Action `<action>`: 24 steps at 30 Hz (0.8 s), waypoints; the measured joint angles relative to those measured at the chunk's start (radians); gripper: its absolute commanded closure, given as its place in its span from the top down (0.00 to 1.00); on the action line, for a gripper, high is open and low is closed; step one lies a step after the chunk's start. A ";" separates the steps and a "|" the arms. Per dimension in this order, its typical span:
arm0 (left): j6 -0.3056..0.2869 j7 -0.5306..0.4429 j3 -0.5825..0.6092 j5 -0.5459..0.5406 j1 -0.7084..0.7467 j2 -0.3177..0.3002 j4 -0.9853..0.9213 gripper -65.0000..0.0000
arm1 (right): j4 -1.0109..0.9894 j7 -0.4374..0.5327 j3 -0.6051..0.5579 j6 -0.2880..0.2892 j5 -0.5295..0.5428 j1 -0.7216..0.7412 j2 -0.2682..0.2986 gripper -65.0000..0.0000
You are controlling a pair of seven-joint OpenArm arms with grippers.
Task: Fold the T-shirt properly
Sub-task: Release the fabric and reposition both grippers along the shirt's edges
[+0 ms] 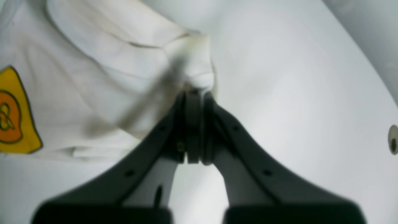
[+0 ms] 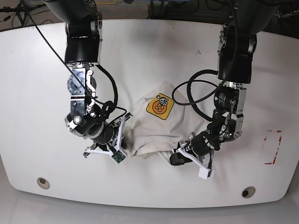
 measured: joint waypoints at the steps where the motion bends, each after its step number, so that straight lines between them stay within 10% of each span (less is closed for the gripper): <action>1: 0.000 -0.003 0.000 0.000 0.001 0.000 0.000 0.08 | 0.000 0.003 0.000 0.000 0.000 0.002 0.003 0.05; 11: 0.008 -0.024 -0.003 0.001 0.000 0.018 0.000 0.42 | -0.038 0.008 -0.001 0.000 0.000 0.037 0.030 0.26; 24: 0.143 0.048 -0.005 0.001 0.006 0.016 0.063 0.75 | -0.071 0.007 0.003 0.000 -0.006 0.100 0.074 1.00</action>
